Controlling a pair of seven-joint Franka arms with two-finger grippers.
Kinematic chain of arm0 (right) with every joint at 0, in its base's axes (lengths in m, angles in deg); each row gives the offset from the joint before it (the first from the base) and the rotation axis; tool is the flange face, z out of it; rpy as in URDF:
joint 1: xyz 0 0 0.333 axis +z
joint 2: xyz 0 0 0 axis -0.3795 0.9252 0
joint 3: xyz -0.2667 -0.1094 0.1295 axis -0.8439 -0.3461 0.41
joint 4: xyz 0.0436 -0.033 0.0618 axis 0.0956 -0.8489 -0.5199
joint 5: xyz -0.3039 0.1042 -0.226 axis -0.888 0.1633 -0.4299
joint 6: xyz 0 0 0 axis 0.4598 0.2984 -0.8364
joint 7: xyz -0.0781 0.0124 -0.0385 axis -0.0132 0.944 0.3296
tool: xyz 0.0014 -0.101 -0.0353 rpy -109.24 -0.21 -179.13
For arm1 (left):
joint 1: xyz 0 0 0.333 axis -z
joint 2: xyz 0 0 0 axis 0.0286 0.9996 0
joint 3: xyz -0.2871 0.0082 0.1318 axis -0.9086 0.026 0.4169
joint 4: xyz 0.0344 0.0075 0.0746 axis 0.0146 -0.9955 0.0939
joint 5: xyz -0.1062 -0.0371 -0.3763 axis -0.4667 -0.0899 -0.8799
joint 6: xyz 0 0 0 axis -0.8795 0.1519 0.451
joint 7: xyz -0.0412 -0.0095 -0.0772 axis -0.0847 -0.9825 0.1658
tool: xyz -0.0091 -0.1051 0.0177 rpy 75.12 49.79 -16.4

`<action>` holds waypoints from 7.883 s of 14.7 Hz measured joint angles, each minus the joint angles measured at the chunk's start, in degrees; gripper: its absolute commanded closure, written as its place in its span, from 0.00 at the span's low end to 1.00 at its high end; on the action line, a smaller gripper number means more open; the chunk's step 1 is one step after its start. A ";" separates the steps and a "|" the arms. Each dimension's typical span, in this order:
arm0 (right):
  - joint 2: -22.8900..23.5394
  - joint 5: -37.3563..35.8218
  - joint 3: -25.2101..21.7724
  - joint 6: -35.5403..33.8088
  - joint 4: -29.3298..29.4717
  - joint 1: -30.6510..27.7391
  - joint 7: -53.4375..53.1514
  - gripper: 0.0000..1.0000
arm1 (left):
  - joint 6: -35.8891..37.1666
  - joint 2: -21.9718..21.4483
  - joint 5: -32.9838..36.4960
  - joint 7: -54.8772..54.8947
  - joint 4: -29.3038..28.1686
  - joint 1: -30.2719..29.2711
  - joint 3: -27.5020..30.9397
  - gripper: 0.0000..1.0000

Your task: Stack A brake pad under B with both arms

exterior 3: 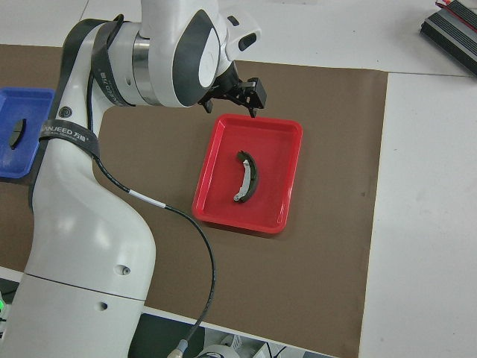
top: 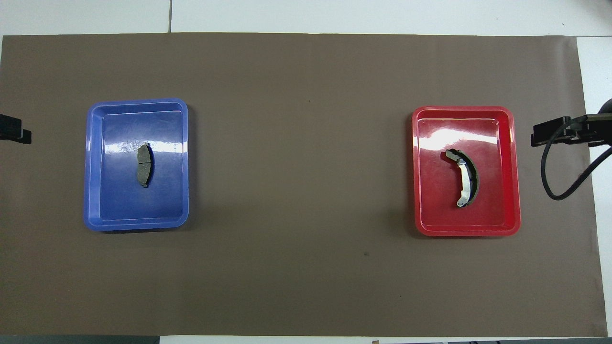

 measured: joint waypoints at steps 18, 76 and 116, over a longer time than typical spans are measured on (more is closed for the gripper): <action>-2.07 0.01 -0.01 7.12 -8.85 -0.22 1.81 0.00 | -48.38 6.81 0.00 -3.09 -34.51 4.86 -1.39 0.01; 12.74 0.61 13.42 30.76 -18.08 1.58 -1.34 1.00 | -28.26 10.11 -4.84 -13.47 -15.93 16.84 -0.21 0.00; 36.41 -6.16 14.45 38.37 3.39 26.79 -43.22 0.99 | 8.71 1.33 -0.12 8.05 4.69 1.73 0.41 0.00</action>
